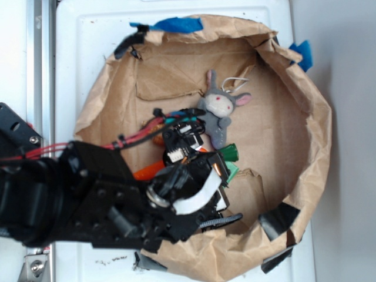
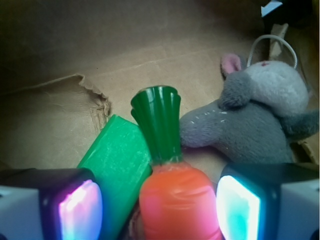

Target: Grab the carrot.

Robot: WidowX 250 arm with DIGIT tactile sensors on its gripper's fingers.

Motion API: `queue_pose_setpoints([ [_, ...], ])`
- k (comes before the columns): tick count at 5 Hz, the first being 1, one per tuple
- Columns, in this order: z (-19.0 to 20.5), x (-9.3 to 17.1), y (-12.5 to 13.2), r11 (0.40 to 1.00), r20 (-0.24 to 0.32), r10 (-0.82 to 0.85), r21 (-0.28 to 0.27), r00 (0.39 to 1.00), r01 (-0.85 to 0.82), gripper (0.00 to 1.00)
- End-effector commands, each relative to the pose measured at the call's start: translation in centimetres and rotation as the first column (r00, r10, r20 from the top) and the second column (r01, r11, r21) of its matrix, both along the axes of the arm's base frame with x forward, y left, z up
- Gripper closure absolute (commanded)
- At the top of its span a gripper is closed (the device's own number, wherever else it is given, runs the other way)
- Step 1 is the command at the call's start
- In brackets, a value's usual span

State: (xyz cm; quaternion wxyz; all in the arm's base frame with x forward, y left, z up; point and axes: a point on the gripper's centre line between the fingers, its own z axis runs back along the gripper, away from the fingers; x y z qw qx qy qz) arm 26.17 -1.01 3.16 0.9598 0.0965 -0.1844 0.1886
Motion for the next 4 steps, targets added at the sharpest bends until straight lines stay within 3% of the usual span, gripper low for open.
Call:
queue_pose_setpoints([
  [1,-0.4,-0.6,0.3,1.0,-0.03,-0.018,-0.005,0.999,0.018,1.0],
  [4,0.6,-0.1,1.1,0.999,-0.028,0.009,-0.037,1.0,-0.01,1.0],
])
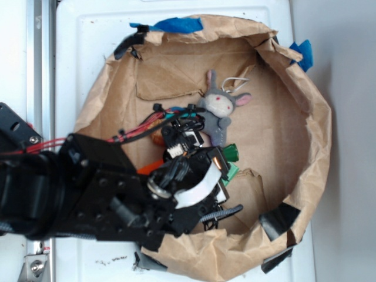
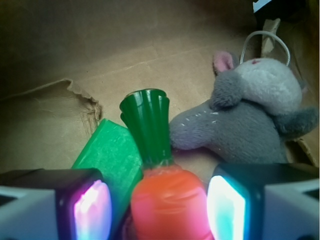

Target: Grab the carrot.

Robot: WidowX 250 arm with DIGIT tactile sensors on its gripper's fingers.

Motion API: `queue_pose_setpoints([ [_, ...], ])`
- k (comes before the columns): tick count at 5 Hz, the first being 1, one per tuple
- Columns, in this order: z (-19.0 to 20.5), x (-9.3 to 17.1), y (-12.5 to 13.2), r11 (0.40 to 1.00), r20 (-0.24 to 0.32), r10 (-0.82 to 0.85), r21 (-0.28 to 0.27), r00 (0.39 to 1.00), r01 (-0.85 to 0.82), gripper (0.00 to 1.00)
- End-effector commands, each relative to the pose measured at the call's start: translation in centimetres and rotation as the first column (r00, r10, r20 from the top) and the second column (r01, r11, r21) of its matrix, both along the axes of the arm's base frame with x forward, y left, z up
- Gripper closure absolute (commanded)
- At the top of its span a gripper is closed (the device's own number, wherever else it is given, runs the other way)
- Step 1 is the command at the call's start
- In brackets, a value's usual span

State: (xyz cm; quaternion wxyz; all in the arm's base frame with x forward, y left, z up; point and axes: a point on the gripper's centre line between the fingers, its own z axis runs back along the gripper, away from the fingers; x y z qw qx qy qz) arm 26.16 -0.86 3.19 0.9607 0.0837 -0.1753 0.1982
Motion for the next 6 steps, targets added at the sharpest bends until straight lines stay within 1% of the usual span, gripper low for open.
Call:
queue_pose_setpoints([
  [1,2.6,-0.8,1.4,0.998,-0.008,-0.012,-0.068,1.0,0.011,1.0],
  [2,5.3,-2.8,1.7,0.987,0.0,-0.054,-0.154,0.999,0.053,1.0],
  [3,6.7,-4.4,1.8,0.976,0.001,-0.093,-0.196,0.996,0.092,1.0],
  [4,6.8,-5.2,2.0,0.975,-0.013,-0.109,-0.199,0.994,0.104,1.0],
  [5,6.3,-4.5,1.9,0.978,-0.022,-0.097,-0.185,0.995,0.092,1.0],
  [6,6.4,-4.0,1.6,0.979,-0.027,-0.087,-0.188,0.996,0.081,1.0],
])
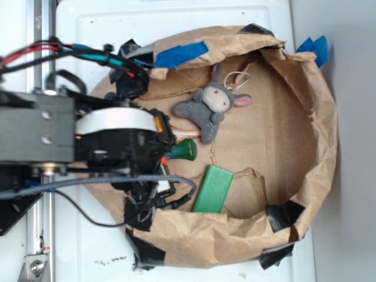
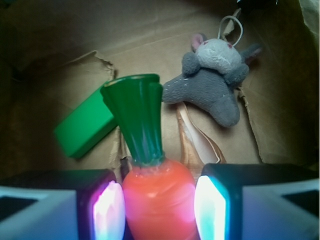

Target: Grab the carrot.

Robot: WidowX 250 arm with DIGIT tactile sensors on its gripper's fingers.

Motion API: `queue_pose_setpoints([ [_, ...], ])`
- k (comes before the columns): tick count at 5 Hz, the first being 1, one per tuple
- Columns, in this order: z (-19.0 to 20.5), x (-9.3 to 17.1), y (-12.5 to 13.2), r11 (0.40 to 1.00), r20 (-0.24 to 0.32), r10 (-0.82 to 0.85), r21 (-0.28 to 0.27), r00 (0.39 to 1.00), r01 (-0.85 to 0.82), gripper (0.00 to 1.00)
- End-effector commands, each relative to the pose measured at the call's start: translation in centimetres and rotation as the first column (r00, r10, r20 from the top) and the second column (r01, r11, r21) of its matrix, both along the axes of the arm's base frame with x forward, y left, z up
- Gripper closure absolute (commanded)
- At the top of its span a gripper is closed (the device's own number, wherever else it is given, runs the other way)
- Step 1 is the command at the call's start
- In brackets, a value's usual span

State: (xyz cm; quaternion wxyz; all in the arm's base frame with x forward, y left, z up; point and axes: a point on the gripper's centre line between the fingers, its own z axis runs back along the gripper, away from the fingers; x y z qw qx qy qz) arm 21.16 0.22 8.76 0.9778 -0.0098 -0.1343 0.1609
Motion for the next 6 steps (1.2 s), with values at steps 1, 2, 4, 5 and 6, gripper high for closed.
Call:
queue_pose_setpoints([
  [1,1.9,1.7,0.6,0.999,0.004,0.045,-0.028,0.999,-0.044,1.0],
  [2,3.2,3.4,1.2,0.995,-0.01,0.074,-0.064,0.997,-0.075,1.0],
  [4,6.5,3.8,0.7,0.994,-0.024,0.063,-0.085,0.998,-0.065,1.0],
  [5,7.4,4.2,0.8,0.993,-0.008,0.092,-0.078,0.996,-0.093,1.0],
  [6,7.5,4.9,1.3,0.989,0.001,0.119,-0.083,0.993,-0.119,1.0],
])
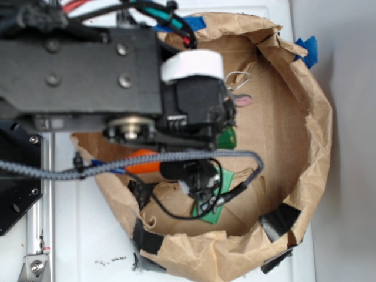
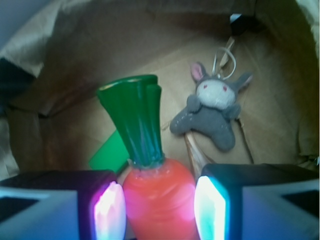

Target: Grab the carrot.

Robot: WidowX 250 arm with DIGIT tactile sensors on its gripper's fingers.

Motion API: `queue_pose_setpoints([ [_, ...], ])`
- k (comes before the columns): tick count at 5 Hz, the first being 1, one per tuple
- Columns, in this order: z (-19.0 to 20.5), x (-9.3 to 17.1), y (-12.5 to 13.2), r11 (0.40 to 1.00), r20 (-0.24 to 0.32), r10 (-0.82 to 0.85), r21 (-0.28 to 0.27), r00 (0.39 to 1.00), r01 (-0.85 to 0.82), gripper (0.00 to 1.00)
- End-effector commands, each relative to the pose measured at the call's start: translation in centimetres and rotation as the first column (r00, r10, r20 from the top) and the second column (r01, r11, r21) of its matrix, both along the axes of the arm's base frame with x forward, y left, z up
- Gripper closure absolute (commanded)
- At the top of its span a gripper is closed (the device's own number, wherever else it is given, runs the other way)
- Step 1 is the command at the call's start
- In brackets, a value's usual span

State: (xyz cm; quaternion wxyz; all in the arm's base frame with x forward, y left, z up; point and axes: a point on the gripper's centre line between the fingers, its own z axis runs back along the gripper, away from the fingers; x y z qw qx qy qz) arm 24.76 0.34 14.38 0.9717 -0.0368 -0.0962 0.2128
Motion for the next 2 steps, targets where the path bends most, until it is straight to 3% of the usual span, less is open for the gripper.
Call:
queue_pose_setpoints([
  [1,1.91,1.77,1.59,0.999,0.085,0.049,-0.013,0.995,-0.048,1.0],
  [2,1.55,1.85,1.24,0.999,0.082,0.054,-0.009,0.995,-0.053,1.0],
])
